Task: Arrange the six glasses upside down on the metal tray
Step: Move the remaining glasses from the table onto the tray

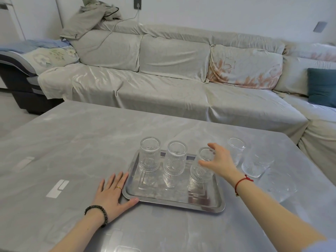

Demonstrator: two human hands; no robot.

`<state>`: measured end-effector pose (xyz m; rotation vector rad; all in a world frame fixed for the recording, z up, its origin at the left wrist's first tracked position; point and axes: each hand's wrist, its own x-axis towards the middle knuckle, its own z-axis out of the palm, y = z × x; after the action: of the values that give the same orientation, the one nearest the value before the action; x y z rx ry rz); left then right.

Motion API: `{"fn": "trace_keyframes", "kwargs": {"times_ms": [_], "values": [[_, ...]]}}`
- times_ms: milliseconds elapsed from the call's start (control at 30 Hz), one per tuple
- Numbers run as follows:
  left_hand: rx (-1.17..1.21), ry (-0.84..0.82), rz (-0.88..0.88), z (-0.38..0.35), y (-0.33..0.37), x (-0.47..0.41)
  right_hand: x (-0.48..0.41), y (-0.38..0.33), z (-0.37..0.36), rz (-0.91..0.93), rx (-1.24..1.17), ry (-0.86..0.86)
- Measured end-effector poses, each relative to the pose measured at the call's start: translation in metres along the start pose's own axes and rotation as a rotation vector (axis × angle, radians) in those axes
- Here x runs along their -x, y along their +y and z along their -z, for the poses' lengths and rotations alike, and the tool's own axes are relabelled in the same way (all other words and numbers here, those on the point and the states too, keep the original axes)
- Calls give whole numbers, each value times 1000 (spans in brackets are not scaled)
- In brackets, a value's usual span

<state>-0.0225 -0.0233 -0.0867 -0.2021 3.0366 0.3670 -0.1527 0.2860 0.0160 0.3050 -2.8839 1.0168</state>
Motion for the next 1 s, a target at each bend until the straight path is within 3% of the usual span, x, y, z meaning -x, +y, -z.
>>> {"fn": "trace_keyframes", "kwargs": {"times_ms": [233, 533, 767, 900, 1000], "values": [[9, 1, -1, 0, -1, 0, 6, 6, -16, 4, -161, 68], [21, 30, 2, 2, 2, 2, 42, 26, -64, -242, -384, 197], [125, 77, -42, 11, 5, 9, 56, 32, -48, -166, -416, 181], [377, 361, -287, 20, 19, 26, 86, 55, -7, -12, -333, 474], [462, 352, -419, 22, 60, 35, 103, 82, 26, 37, -207, 770]]}}
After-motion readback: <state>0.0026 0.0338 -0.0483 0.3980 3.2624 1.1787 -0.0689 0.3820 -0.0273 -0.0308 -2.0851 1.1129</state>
